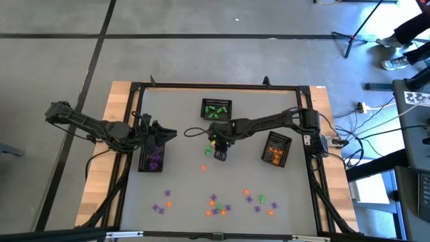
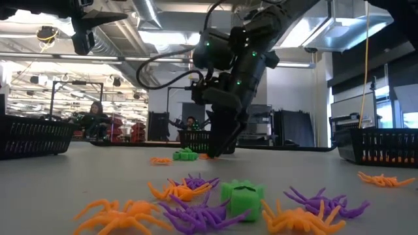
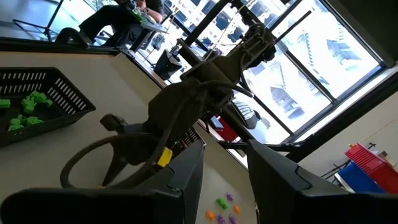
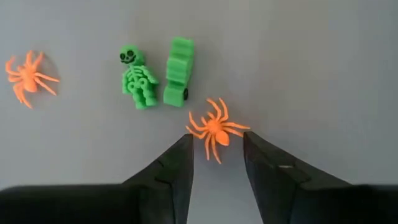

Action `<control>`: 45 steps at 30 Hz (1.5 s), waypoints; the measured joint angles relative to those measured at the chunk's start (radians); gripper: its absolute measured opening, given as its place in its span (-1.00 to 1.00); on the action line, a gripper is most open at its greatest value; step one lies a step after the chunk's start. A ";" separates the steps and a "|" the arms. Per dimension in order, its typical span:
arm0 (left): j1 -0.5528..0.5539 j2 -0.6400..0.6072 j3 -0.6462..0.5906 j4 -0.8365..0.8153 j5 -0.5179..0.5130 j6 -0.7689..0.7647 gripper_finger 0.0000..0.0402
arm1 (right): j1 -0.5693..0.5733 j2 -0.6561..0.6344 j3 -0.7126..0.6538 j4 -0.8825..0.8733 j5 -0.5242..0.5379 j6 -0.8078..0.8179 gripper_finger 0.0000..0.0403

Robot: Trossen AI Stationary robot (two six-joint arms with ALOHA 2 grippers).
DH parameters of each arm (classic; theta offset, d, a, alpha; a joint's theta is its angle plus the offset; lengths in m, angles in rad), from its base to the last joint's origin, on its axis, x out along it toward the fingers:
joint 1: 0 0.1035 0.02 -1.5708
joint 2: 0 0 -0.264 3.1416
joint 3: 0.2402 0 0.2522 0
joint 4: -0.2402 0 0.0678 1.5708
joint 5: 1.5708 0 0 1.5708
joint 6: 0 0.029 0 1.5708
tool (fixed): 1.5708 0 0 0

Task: Sort Halloween decoration
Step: Put the orange spider toy into the right bin

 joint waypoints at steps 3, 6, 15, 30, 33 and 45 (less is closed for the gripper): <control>0.000 0.000 0.000 0.000 0.000 0.002 -0.42 | 0.005 0.003 0.000 0.000 0.011 -0.005 -0.32; 0.000 0.000 0.000 -0.002 0.000 0.002 -0.42 | 0.006 0.004 0.000 -0.002 0.018 -0.008 -0.45; 0.000 0.000 0.000 -0.014 0.000 0.003 -0.42 | 0.004 0.011 0.040 -0.034 -0.011 -0.008 -0.97; 0.000 0.000 0.000 -0.027 0.000 0.003 -0.42 | 0.006 -0.009 0.267 -0.353 -0.088 -0.090 -0.99; 0.000 0.000 0.000 -0.027 0.000 0.003 -0.42 | 0.006 -0.074 0.277 -0.356 -0.094 -0.092 -0.99; 0.000 0.000 0.000 -0.041 0.000 0.003 -0.42 | -0.002 -0.425 0.137 -0.480 0.038 -0.075 -1.00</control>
